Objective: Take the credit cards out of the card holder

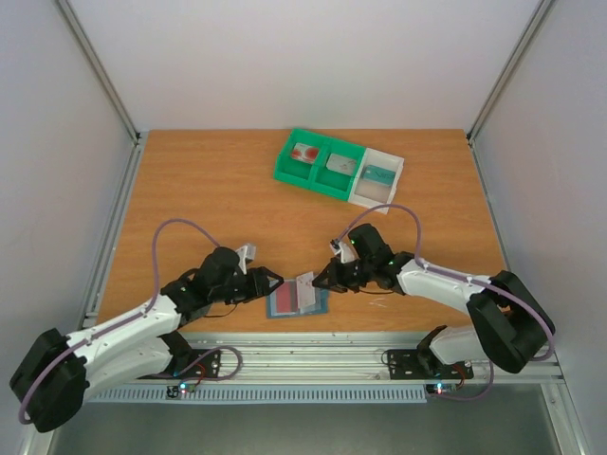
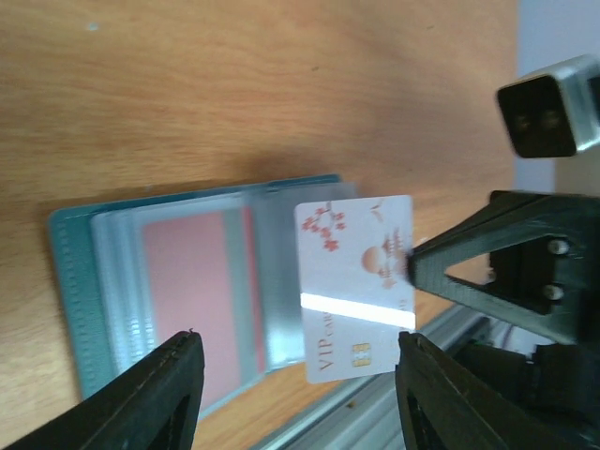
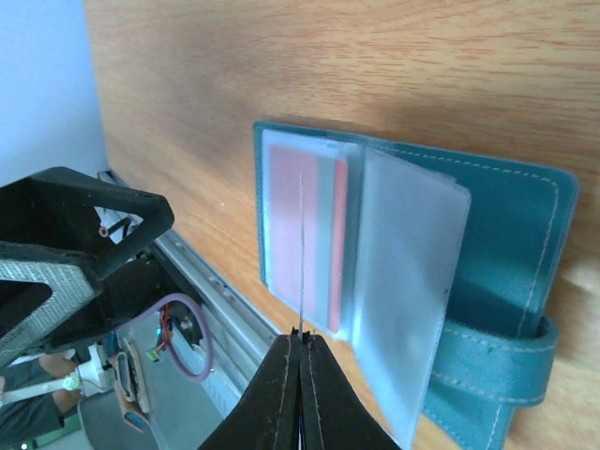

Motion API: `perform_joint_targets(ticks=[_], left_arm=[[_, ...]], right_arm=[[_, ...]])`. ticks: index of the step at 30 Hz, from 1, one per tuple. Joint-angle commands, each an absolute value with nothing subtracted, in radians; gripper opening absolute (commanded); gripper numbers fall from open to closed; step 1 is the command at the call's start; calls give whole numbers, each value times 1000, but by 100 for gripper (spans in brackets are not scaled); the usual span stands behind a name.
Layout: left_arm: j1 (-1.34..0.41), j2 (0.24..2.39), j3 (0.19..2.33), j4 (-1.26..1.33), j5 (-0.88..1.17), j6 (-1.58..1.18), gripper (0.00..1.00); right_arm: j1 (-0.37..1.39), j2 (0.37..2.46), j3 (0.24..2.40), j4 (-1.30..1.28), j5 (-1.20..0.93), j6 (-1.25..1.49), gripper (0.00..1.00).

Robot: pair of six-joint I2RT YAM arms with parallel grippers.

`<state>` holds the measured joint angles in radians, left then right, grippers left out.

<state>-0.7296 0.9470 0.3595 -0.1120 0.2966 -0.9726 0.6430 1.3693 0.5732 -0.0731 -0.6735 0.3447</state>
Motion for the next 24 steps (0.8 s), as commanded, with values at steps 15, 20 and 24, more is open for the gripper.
perform_joint_targets(ticks=[15, 20, 24], left_arm=[[-728, 790, 269, 264, 380, -1201, 52], [-728, 822, 258, 338, 392, -1225, 38], [-729, 835, 238, 422, 408, -1248, 2]], right_arm=[[638, 1248, 465, 547, -839, 755, 1], [638, 1289, 437, 670, -860, 810, 1], [638, 1302, 420, 679, -863, 801, 1]])
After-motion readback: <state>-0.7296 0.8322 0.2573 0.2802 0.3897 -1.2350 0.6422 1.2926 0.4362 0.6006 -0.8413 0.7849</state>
